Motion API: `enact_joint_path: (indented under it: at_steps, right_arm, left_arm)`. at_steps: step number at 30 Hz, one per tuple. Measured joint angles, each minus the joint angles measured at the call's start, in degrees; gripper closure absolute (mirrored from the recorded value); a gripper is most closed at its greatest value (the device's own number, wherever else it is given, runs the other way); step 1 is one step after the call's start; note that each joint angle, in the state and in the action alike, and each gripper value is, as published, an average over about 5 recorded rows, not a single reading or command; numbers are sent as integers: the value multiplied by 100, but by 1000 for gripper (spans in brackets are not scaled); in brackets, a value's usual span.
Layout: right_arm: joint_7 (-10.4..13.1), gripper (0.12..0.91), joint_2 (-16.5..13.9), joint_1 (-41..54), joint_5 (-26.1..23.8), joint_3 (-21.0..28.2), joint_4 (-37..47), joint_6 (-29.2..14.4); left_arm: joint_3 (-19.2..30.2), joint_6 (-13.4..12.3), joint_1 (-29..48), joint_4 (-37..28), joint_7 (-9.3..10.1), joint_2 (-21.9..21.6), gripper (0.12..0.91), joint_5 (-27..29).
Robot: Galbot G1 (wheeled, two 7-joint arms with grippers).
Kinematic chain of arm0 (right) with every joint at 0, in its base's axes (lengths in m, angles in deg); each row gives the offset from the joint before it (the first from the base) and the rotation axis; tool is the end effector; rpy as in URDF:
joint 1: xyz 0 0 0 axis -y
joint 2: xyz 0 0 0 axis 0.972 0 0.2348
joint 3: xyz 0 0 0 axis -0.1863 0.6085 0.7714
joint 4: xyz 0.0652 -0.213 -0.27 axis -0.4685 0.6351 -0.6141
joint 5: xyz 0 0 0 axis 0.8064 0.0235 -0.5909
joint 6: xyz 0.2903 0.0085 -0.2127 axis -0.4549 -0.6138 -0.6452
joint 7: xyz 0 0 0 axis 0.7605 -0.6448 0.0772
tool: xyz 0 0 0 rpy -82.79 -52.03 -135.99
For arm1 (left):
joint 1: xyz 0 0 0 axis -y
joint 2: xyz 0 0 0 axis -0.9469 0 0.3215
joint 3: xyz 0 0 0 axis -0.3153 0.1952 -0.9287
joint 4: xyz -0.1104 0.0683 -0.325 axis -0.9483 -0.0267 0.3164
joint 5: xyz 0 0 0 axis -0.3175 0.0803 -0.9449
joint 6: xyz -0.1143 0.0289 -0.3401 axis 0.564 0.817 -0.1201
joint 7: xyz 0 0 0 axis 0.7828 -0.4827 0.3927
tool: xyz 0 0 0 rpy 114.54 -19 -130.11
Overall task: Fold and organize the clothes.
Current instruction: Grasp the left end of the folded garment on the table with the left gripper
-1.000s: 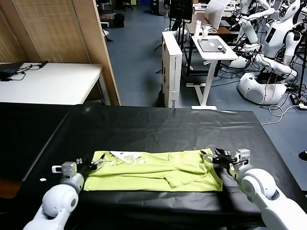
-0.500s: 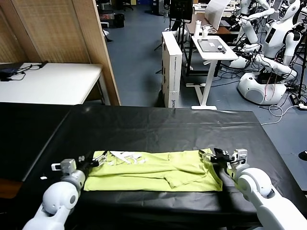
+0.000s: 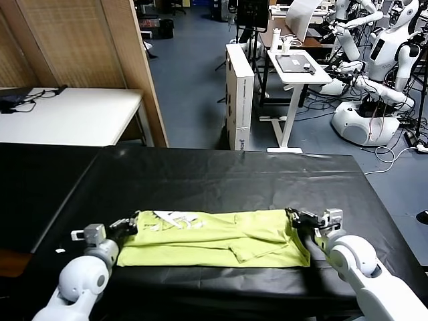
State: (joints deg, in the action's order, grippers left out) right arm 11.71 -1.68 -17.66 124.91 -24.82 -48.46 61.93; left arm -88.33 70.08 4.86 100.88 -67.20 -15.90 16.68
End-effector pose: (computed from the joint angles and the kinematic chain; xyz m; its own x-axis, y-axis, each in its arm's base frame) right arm 0.3249 -0.1163 -0.2826 -0.8351 -0.1815 0.5192 -0.1497 0.9834 0.1029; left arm 0.2815 0.1096 -0.2914 -0.8800 0.0468 0.4726 -0.0040 0.9944 -0.1060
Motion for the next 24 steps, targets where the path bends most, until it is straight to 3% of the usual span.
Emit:
enact_joint_path:
  at_steps: [7, 10, 13, 18, 20, 24]
  right_arm:
    - [120, 876, 92, -55, -80, -26, 11, -66]
    - [68, 818, 102, -79, -144, -37, 4, -74]
    - [-73, 669, 74, -129, -200, -85, -27, -113]
    - [-243, 310, -80, -284, -271, -228, -218, -215]
    - [-305, 205, -182, -360, -283, -307, -345, -291]
    - [-468, 125, -431, -552, -281, -516, -649, -455]
  left_arm:
    - [6, -90, 67, -94, -49, 1, 884, 143]
    - [30, -144, 71, -76, -108, 14, 840, 217]
    - [36, -191, 76, -44, -148, 3, 691, 273]
    - [-31, -193, 32, -2, -114, -83, 370, 250]
    - [-87, -142, -16, 53, -55, -139, 250, 137]
    - [-271, 67, -178, 231, -26, -356, 136, -341]
